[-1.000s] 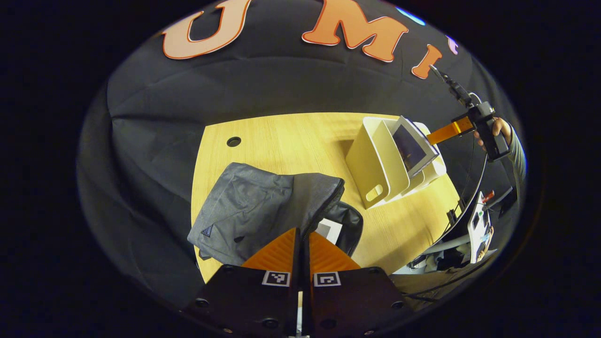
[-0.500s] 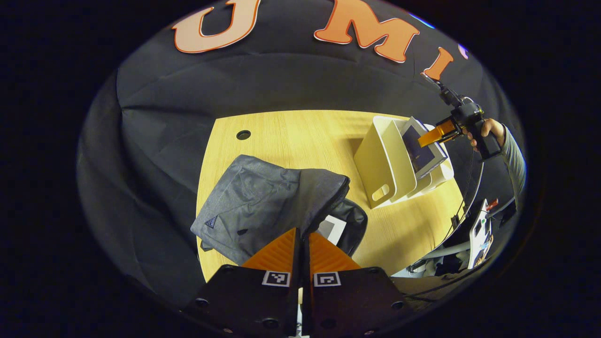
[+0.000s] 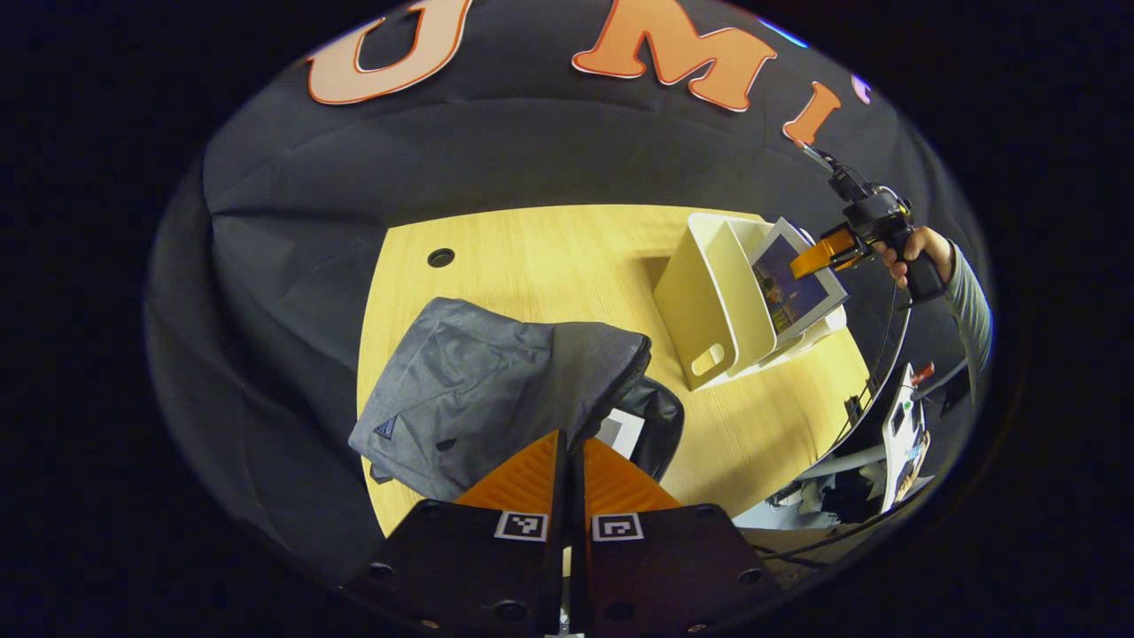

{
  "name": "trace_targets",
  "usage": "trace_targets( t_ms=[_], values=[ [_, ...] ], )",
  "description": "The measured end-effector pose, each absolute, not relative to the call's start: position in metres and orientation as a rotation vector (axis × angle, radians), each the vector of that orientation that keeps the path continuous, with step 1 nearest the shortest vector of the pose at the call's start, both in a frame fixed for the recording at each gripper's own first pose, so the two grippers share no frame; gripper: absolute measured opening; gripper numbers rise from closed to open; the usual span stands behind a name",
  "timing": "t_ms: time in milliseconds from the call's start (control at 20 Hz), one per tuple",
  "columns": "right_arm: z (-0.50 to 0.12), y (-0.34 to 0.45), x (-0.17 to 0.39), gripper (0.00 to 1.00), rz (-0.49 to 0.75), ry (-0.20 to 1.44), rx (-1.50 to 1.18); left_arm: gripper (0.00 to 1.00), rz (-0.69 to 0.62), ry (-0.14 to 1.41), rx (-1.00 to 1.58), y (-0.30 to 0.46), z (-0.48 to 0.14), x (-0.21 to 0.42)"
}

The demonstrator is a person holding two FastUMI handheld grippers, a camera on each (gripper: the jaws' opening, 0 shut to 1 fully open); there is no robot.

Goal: Open the schoolbag, grab two books from the bookshelf and put them into the schoolbag.

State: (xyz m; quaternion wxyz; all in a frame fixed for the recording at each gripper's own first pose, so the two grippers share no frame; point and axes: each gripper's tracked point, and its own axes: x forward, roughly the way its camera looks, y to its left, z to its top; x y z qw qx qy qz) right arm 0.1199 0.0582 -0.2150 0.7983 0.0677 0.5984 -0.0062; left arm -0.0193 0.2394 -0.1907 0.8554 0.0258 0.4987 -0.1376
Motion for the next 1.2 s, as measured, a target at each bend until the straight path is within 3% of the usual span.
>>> trace_targets(
  t_ms=[550, 1200],
  values=[
    [-0.179, 0.068, 0.012, 0.32, -0.136, 1.242, 0.240, 0.04, -0.512, 1.049, 0.107, 0.230, -0.199, -0.020],
    [-0.162, 0.119, -0.088, 0.31, -0.197, 1.152, 0.523, 0.04, -0.657, 1.039, 0.155, 0.228, -0.200, -0.017]
  ],
)
